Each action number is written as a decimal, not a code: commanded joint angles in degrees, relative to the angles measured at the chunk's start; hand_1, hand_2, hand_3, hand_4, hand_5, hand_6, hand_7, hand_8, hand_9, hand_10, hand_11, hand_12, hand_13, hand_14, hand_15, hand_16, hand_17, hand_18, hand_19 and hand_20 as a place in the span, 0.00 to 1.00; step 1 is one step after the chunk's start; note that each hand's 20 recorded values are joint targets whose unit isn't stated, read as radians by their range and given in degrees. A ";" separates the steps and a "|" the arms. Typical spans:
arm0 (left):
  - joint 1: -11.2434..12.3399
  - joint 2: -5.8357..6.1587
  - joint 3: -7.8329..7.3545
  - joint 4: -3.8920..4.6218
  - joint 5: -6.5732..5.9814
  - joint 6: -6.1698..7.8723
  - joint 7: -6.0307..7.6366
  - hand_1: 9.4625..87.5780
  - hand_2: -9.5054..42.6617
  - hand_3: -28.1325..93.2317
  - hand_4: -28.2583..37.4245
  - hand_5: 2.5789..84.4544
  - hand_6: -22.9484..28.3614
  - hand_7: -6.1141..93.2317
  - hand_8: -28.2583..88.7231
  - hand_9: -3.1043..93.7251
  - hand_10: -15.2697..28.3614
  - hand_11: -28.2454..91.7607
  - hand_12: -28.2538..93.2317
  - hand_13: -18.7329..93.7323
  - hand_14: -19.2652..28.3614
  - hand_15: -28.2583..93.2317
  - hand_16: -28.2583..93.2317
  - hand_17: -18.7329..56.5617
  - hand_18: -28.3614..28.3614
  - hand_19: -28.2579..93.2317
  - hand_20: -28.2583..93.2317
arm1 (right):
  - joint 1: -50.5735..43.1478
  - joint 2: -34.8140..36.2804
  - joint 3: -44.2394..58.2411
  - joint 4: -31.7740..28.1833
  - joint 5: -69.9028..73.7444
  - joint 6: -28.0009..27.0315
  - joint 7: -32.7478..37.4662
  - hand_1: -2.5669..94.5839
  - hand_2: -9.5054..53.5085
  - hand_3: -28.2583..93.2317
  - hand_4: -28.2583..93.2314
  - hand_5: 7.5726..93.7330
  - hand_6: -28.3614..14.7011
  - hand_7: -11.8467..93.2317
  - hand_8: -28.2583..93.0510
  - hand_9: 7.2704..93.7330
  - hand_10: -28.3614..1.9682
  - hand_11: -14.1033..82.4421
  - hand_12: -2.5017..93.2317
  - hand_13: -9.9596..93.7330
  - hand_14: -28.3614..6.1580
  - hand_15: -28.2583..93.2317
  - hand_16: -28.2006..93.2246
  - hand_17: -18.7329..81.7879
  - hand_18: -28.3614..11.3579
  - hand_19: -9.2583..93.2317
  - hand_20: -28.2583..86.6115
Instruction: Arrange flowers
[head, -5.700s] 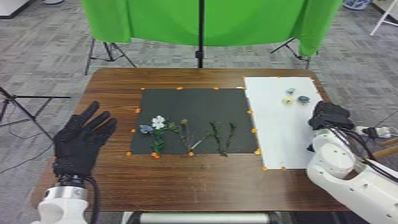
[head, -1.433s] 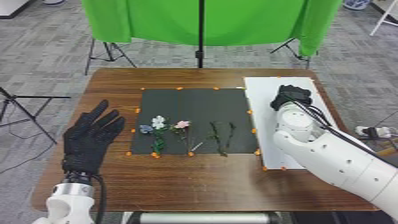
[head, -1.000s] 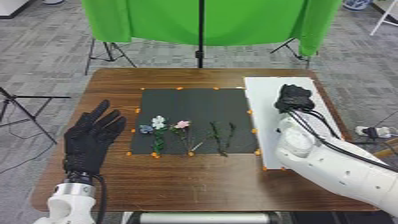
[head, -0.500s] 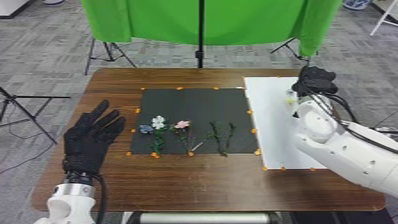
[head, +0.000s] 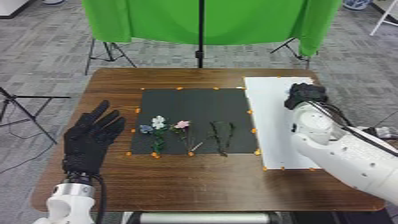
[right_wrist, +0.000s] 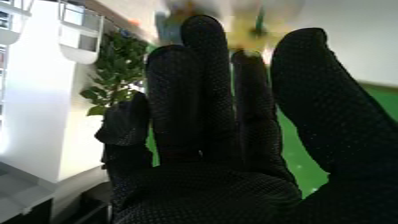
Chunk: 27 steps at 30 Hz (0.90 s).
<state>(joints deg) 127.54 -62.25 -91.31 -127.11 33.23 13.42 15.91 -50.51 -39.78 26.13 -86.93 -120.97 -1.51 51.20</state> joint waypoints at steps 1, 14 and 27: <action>0.09 -0.78 0.05 0.40 0.49 -0.60 -1.18 0.15 0.38 0.88 0.00 0.43 0.65 0.17 0.16 0.38 0.82 0.45 0.31 0.38 0.97 0.65 0.15 0.12 0.94 0.69 0.31 | 2.15 -0.66 -7.04 3.53 -4.91 4.69 -1.40 0.46 0.00 0.87 0.00 0.59 0.80 0.27 0.12 0.76 0.60 0.50 0.23 0.71 0.60 0.86 0.34 0.43 0.13 0.98 0.73; 1.51 -0.92 -0.80 -0.21 0.46 -0.06 -1.33 0.15 0.38 0.88 0.00 0.44 0.65 0.17 0.16 0.38 0.82 0.45 0.31 0.38 0.97 0.65 0.15 0.12 0.94 0.69 0.31 | 3.52 -0.17 -10.49 -0.38 -10.13 20.67 -5.12 0.61 0.00 0.76 0.00 0.96 0.79 0.25 0.24 1.00 0.79 0.33 0.35 0.85 0.72 0.80 0.38 0.51 0.20 1.00 0.71; 0.90 -1.03 -0.85 -0.17 0.78 0.08 -2.26 0.15 0.38 0.88 0.00 0.44 0.66 0.17 0.16 0.38 0.82 0.45 0.31 0.38 0.98 0.65 0.15 0.12 0.94 0.69 0.31 | -5.42 -11.18 -3.08 -11.77 -13.17 13.29 -21.28 0.57 0.00 0.81 0.00 0.95 0.76 0.25 0.25 1.00 0.75 0.35 0.37 0.82 0.67 0.82 0.39 0.49 0.19 1.00 0.73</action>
<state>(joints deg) 127.86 -62.84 -91.91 -127.20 33.46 13.22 14.60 -49.00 -42.09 19.30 -95.68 -129.79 18.67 35.52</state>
